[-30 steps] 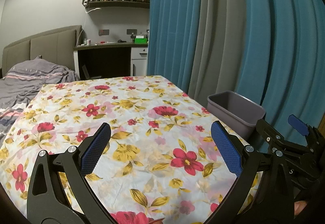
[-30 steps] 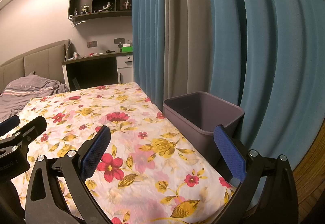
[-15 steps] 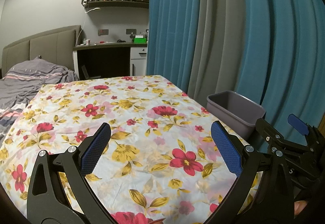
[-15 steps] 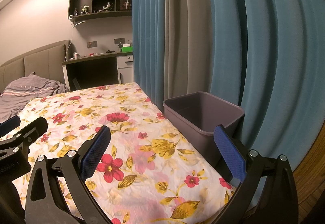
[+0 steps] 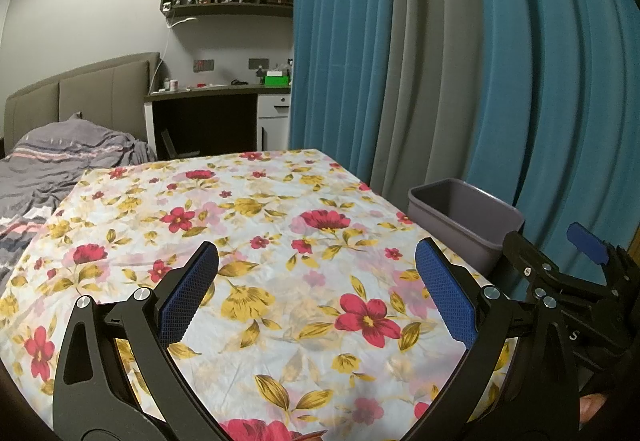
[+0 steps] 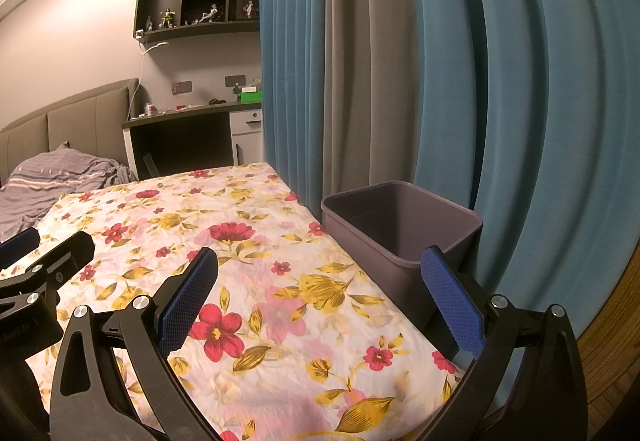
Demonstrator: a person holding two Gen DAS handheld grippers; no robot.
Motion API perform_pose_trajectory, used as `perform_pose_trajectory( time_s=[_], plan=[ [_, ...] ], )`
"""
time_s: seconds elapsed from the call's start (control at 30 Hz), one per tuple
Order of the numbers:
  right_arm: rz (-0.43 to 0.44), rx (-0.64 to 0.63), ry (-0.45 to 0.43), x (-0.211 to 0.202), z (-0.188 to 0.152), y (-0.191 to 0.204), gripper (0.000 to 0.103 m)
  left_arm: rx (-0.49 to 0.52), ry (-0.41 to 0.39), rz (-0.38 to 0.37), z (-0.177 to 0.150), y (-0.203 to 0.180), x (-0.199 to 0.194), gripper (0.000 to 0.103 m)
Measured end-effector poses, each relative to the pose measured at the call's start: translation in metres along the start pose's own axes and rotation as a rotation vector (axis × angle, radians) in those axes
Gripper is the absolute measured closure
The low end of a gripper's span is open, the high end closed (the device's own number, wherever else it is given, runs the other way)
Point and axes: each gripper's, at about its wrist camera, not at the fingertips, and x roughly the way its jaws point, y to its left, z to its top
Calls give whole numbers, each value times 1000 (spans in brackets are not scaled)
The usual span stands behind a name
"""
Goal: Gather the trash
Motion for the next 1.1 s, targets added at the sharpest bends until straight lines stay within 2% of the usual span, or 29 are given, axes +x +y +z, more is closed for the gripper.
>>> perform_pose_trajectory(
  time_s=[1.1],
  plan=[
    [0, 3, 3, 1, -1, -1, 6, 11, 12, 9, -3, 1, 3, 6]
  ],
)
